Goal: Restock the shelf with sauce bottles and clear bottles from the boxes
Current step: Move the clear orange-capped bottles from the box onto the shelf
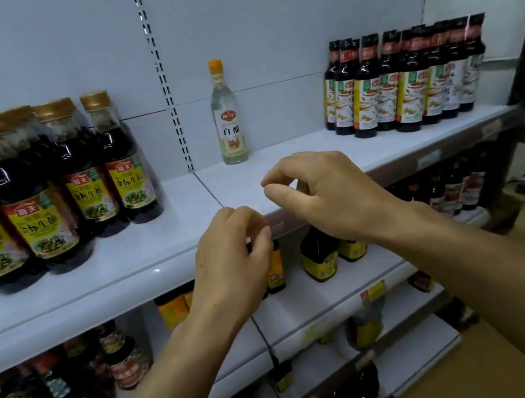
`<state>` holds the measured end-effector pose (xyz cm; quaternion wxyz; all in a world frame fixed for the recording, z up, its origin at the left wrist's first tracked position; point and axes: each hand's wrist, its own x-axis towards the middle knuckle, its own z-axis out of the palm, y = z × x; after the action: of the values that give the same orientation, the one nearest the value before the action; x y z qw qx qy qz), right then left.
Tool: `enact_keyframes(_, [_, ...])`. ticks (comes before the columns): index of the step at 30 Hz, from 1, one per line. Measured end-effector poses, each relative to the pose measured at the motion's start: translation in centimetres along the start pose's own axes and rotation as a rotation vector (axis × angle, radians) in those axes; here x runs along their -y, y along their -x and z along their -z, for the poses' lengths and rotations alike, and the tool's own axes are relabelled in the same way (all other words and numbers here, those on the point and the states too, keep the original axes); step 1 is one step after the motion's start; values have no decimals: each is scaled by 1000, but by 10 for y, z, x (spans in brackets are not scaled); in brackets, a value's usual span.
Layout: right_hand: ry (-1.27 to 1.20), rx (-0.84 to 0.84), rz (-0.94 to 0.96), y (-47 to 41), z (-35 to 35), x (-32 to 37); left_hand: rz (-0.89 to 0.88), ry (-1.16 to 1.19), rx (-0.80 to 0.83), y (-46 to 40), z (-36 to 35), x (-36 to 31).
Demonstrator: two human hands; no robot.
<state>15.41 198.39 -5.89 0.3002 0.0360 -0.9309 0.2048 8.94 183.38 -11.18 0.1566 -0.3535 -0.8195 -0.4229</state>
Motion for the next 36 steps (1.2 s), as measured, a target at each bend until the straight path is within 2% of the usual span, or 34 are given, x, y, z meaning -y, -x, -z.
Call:
enact_keyframes(17, [-113, 23, 108, 0, 63, -114, 99, -72, -102, -29, -97, -77])
enact_keyframes(36, [-173, -18, 54, 11, 46, -94, 44, -50, -66, -27, -83, -64])
